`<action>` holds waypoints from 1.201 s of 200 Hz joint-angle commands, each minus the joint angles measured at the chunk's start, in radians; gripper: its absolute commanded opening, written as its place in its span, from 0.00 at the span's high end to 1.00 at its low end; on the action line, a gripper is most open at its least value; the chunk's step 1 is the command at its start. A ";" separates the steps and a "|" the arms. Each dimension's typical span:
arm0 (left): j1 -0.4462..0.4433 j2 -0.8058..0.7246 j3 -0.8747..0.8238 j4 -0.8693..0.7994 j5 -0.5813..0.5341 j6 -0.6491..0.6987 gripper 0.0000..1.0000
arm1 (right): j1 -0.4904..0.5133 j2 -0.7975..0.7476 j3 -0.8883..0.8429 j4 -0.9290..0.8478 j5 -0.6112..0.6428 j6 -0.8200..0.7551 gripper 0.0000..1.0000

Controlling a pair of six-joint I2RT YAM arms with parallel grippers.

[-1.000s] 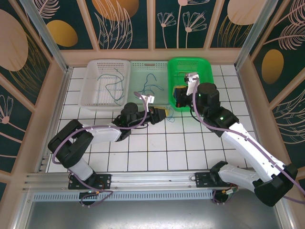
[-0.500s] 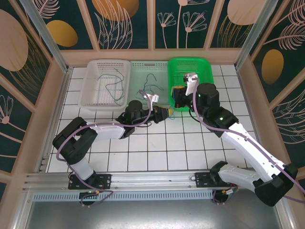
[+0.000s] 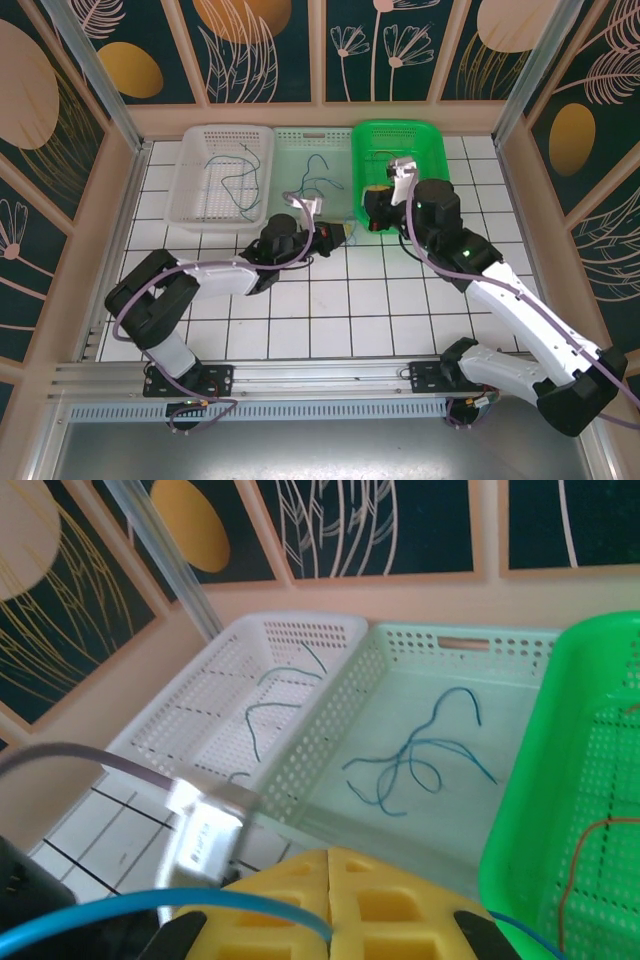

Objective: Untangle the cables

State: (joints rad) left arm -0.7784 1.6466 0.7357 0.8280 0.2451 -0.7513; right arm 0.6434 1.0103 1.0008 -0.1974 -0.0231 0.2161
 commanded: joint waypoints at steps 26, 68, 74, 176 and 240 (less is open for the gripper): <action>0.000 -0.167 -0.098 0.030 -0.380 -0.036 1.00 | -0.001 -0.057 -0.113 -0.098 0.130 0.012 1.00; 0.002 -0.272 -0.105 0.019 -0.532 0.001 1.00 | -0.022 -0.059 -0.183 -0.112 0.169 0.023 1.00; 0.003 -0.282 -0.105 0.016 -0.545 0.003 1.00 | -0.026 -0.059 -0.189 -0.118 0.177 0.023 1.00; 0.016 -0.459 -0.184 -0.057 -0.717 0.074 1.00 | -0.212 -0.108 -0.277 -0.197 0.244 0.024 1.00; 0.024 -0.475 -0.128 -0.230 -0.661 0.241 0.80 | -0.231 -0.104 -0.254 -0.202 0.278 0.016 1.00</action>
State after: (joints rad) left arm -0.7589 1.1648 0.5575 0.7139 -0.4679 -0.6395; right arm 0.4255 0.9226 0.7334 -0.3756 0.2184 0.2268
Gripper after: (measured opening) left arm 0.132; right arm 0.053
